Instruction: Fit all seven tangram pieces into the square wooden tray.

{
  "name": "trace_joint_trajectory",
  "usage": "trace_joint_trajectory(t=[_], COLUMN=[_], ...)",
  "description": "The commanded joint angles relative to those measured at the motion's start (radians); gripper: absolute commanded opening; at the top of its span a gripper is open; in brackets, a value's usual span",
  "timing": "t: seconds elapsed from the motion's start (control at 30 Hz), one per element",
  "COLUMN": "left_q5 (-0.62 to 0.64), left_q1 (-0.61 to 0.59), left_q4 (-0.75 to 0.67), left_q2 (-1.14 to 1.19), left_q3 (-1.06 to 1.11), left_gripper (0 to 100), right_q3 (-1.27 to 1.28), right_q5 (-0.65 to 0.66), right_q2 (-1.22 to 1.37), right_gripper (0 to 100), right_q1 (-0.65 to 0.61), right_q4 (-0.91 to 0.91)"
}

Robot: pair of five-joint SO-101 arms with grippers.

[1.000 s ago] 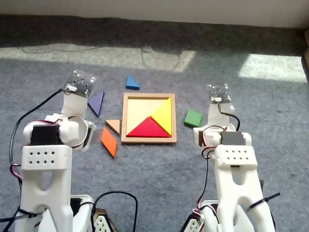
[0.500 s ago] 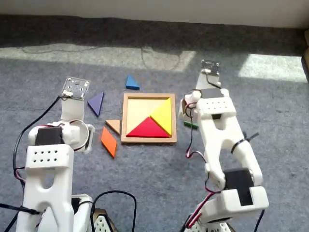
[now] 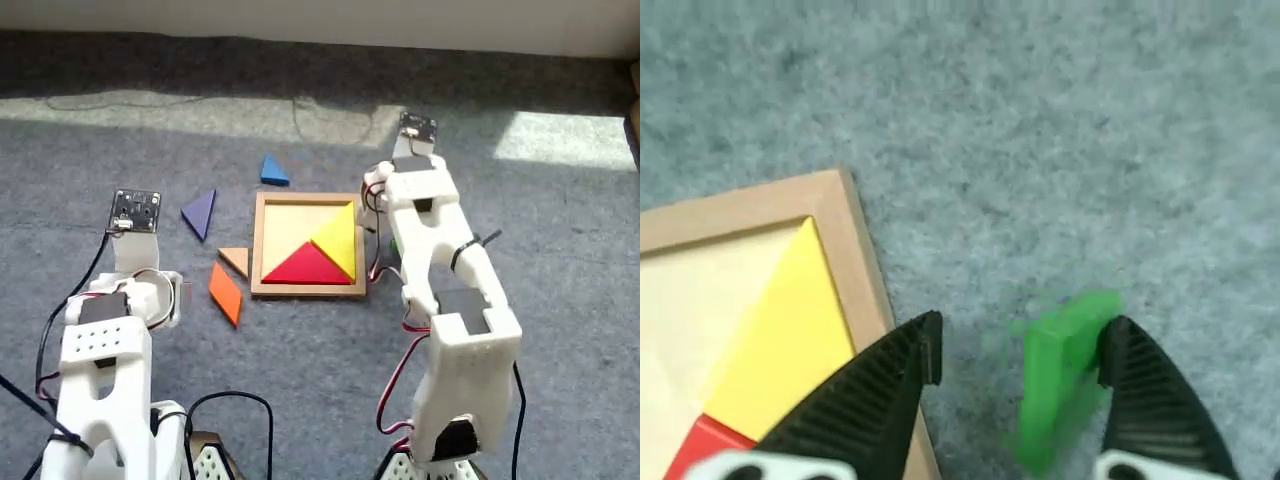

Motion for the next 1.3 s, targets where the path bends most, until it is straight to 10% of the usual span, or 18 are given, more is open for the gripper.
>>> trace_joint_trajectory(t=[0.0,0.77,1.27], left_q5=[0.006,0.006,0.006], left_q1=[-0.007,-0.007,-0.007], left_q4=[-0.02,-0.02,-0.025], left_q2=[0.007,0.008,0.004], left_q3=[-0.004,-0.001,0.018], left_gripper=[23,23,23], right_q3=[-0.077,-0.09,-0.475], right_q5=[-0.015,-0.008,0.133], right_q2=[-0.001,0.065,0.177], right_gripper=[24.9,19.1,18.7], right_q1=[0.022,0.03,0.047], right_q4=[0.062,0.035,0.404])
